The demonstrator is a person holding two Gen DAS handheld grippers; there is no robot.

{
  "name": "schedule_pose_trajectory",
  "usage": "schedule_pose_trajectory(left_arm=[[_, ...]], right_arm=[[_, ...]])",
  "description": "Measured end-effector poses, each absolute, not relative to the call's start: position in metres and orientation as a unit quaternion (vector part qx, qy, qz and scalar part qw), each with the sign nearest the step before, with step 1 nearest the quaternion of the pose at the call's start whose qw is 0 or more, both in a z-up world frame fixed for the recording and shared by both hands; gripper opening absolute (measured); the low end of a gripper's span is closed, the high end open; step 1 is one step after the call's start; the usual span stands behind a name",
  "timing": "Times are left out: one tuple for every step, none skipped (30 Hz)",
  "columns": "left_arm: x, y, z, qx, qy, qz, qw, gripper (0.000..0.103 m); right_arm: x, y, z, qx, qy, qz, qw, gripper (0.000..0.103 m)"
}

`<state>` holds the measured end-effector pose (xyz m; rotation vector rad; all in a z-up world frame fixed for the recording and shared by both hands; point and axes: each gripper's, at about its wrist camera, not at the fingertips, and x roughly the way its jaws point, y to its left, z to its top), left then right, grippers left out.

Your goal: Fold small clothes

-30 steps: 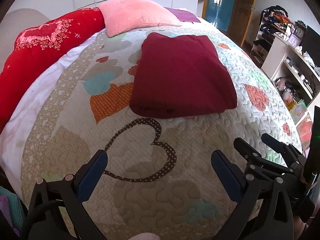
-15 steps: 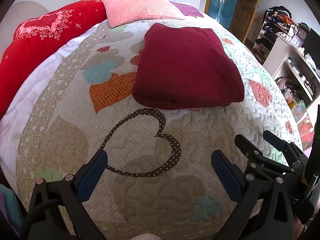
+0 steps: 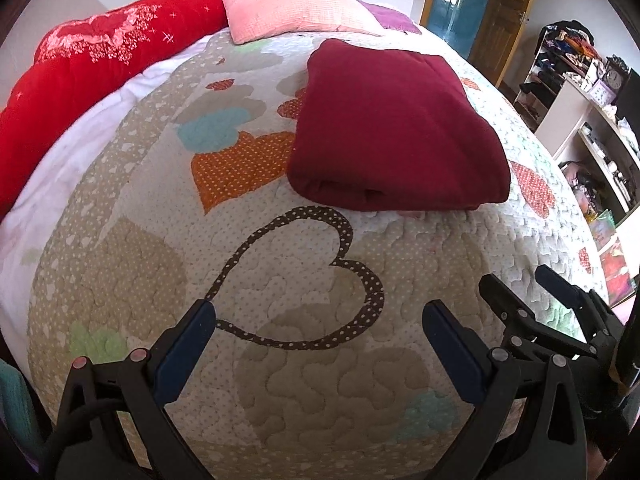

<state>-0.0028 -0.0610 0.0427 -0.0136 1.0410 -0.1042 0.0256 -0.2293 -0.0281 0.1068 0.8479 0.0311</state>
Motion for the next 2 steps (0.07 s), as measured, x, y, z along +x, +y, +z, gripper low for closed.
schedule_pose_trajectory(left_arm=[[-0.0033, -0.0612, 0.0425, -0.002, 0.497, -0.048, 0.867, 0.103], [-0.0041, -0.0613, 0.0425, 0.001, 0.495, -0.045, 0.867, 0.103]], right_arm=[[0.0255, -0.2289, -0.0281, 0.051, 0.411, 0.015, 0.910, 0.086], [0.0251, -0.2282, -0.0280, 0.049, 0.412, 0.015, 0.910, 0.086]])
